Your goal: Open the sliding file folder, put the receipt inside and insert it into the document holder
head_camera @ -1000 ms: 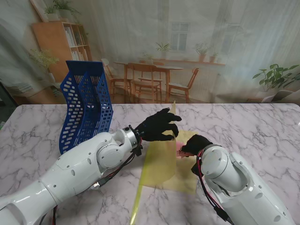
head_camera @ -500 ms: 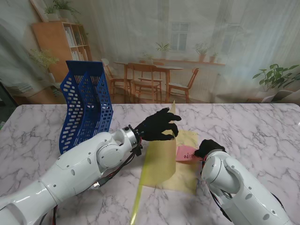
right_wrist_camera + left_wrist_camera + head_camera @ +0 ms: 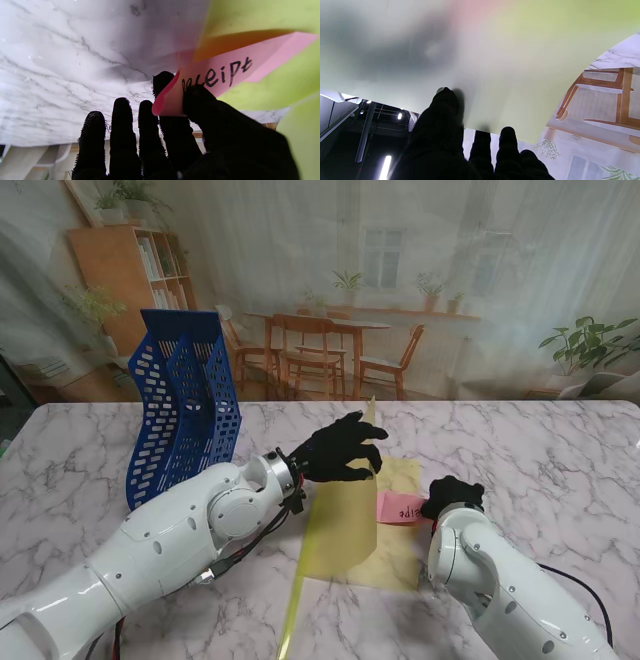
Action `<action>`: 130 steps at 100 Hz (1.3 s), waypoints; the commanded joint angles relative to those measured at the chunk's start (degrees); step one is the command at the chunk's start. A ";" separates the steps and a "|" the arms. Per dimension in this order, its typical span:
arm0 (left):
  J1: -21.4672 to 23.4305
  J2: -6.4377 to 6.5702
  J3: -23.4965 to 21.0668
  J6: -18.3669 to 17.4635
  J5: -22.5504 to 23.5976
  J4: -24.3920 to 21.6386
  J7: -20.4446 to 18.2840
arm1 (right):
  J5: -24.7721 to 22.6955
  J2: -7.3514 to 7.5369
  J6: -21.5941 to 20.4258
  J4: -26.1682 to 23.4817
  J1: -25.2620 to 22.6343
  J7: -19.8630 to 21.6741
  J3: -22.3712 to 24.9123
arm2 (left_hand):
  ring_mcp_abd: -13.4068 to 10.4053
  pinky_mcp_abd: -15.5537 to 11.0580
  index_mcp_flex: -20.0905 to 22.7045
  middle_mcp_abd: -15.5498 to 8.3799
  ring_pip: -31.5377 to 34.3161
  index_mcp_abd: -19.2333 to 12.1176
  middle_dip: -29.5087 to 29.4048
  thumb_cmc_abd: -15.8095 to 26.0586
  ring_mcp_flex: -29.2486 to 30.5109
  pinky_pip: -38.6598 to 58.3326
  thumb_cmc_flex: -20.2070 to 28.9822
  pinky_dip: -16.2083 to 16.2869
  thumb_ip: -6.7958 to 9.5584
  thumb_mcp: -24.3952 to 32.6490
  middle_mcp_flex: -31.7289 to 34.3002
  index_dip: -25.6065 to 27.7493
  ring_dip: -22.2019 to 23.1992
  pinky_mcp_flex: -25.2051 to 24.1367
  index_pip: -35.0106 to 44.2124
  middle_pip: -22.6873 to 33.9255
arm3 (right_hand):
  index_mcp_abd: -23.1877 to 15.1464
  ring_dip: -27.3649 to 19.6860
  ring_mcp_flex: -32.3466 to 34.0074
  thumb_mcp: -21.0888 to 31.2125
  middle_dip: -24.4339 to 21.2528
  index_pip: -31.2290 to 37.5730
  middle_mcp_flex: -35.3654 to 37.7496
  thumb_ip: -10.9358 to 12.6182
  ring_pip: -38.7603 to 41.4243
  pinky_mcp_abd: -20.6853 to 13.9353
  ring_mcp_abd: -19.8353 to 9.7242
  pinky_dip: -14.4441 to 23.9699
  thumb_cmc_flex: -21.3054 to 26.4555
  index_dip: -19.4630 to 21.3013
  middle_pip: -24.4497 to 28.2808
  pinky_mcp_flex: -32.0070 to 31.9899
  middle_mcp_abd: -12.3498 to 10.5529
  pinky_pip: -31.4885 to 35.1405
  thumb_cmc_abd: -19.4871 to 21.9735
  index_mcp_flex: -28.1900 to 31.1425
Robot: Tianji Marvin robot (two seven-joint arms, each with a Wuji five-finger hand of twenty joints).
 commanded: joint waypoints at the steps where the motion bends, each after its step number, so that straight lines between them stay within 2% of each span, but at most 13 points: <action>1: -0.31 -0.37 0.18 0.10 -0.17 0.18 -0.62 | -0.21 -0.01 -0.64 0.80 0.47 0.35 -0.37 | 0.03 -0.55 -0.31 0.48 -0.02 1.92 0.78 2.68 0.21 -0.79 1.52 0.00 -0.64 -0.13 1.02 0.43 0.33 -1.12 5.45 0.91 | -4.53 0.46 -0.24 1.33 0.13 0.89 -0.71 0.05 0.97 -0.51 -0.74 0.72 0.50 0.15 0.00 -0.11 -0.51 0.70 -0.95 0.64; 8: -0.34 -0.42 0.24 0.15 -0.25 0.23 -0.56 | -2.83 0.31 -1.47 1.33 0.92 1.37 -1.38 | 0.02 -0.55 -0.33 0.47 -0.03 1.95 0.78 2.72 0.20 -0.79 1.55 -0.01 -0.64 -0.10 0.99 0.42 0.33 -1.13 5.44 0.90 | -5.90 0.39 -0.07 1.11 0.04 0.93 -0.77 -0.01 0.80 -0.48 -1.08 0.65 -0.09 0.10 -0.32 -0.09 -0.54 0.65 -0.98 0.49; 18: -0.41 -0.47 0.34 0.20 -0.35 0.30 -0.55 | -3.78 0.53 -2.86 1.13 0.87 2.34 -1.74 | -0.01 -0.57 -0.33 0.49 -0.02 1.88 0.79 2.73 0.19 -0.79 1.49 -0.01 -0.65 -0.14 0.98 0.42 0.33 -1.12 5.45 0.91 | -6.65 0.32 -0.08 1.05 0.02 0.90 -0.77 0.03 0.61 -0.27 -1.16 0.53 -0.38 -0.20 -0.49 -0.15 -0.61 0.47 -1.51 0.40; 45: -0.77 -0.75 0.95 0.25 -0.97 0.57 -0.75 | -0.55 0.06 -4.78 -1.36 -0.64 0.94 -1.06 | 0.02 -0.51 -0.33 0.43 -0.03 1.96 0.78 2.69 0.23 -0.80 1.54 -0.02 -0.64 -0.12 0.98 0.41 0.33 -1.13 5.45 0.88 | -5.22 0.25 0.78 2.27 0.13 1.42 0.28 0.13 0.24 0.39 -0.97 -0.20 -0.41 -1.65 -0.79 -0.49 -0.79 -0.67 -2.02 0.96; 58: -0.99 -0.98 1.40 0.35 -1.32 0.70 -0.74 | 0.63 -0.09 -4.11 -2.52 -0.41 0.71 -2.09 | 0.00 -0.55 -0.33 0.47 -0.04 1.95 0.78 2.69 0.18 -0.80 1.57 -0.03 -0.63 -0.09 0.92 0.40 0.33 -1.12 5.45 0.88 | -3.22 0.36 0.94 4.15 0.25 1.89 0.73 0.33 0.29 0.60 -0.78 -0.33 -0.37 -2.15 -0.84 -0.48 -0.70 -0.75 -2.65 1.86; 110: -1.06 -1.50 1.90 0.40 -2.04 0.88 -0.17 | 7.01 -0.65 0.45 -1.31 5.48 0.77 -9.24 | -0.03 -0.52 -0.30 0.51 0.01 1.97 0.83 2.68 0.17 -0.83 1.58 -0.07 -0.64 -0.11 0.95 0.36 0.37 -1.12 5.50 0.98 | -2.81 0.45 0.46 4.94 0.29 1.84 0.37 0.14 0.41 0.55 -0.71 -0.55 -0.55 -2.18 -0.69 -0.88 -0.72 -1.10 -2.25 1.73; 130: -1.07 -1.60 1.95 0.57 -2.13 0.88 -0.05 | 8.47 -0.82 1.56 -1.58 6.29 0.71 -11.15 | -0.07 -0.53 -0.33 0.50 0.04 2.12 0.85 2.70 0.09 -0.83 1.60 -0.08 -0.63 -0.09 0.86 0.33 0.39 -1.12 5.51 1.00 | -2.86 0.52 0.53 4.99 0.26 1.73 0.48 0.17 0.66 0.58 -0.63 -0.50 -0.63 -2.27 -0.52 -0.83 -0.63 -1.07 -2.07 1.85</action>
